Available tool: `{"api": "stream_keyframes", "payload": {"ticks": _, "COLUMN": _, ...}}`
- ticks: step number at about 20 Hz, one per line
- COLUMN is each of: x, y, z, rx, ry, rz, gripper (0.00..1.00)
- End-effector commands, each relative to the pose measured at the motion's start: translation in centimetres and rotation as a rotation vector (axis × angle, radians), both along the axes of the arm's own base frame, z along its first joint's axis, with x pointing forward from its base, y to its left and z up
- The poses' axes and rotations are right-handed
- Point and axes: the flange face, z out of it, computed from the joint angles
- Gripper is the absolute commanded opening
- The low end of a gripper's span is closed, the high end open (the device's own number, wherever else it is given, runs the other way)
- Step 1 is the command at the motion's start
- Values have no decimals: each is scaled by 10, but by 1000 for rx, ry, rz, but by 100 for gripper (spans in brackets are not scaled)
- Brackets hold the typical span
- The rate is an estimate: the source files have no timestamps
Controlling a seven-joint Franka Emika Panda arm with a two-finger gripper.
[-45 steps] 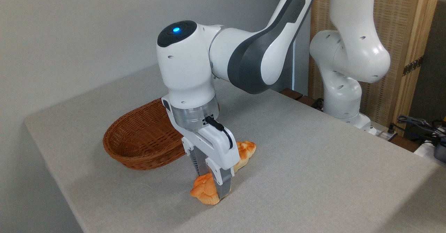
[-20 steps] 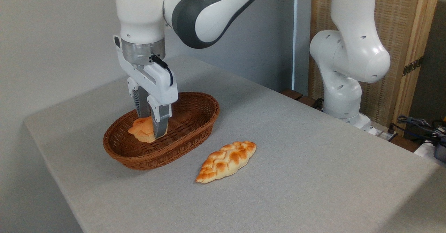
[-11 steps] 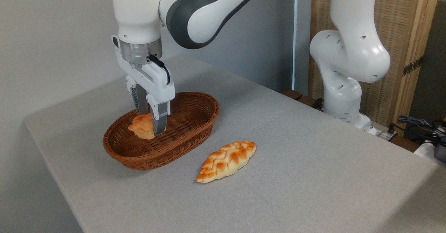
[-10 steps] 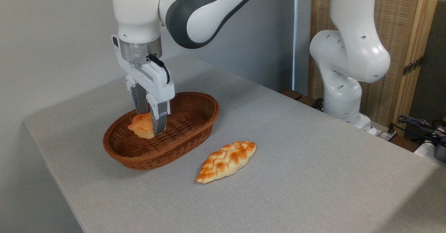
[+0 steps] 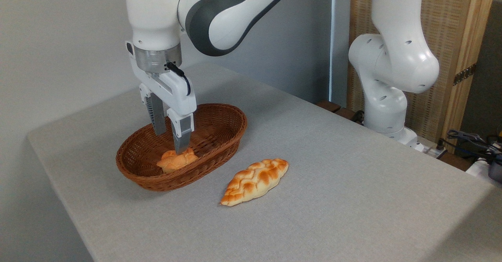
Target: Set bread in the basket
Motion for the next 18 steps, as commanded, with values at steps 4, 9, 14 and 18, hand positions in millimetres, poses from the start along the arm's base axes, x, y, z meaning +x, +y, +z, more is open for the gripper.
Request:
{"api": "stream_keyframes", "payload": {"ticks": 4, "x": 3, "y": -1, "z": 5, "rx": -15, "ry": -13, "rz": 18, "gripper": 100}}
{"api": "stream_keyframes", "payload": {"ticks": 9, "x": 3, "y": 0, "z": 6, "rx": -8, "ry": -20, "rz": 3, "gripper": 100}}
{"api": "stream_keyframes", "payload": {"ticks": 14, "x": 8, "y": 10, "z": 19, "rx": -5, "ry": -45, "rz": 17, "gripper": 100}}
{"api": "stream_keyframes", "payload": {"ticks": 18, "x": 18, "y": 60, "z": 24, "rx": 62, "ry": -71, "rz": 51, "gripper": 100}}
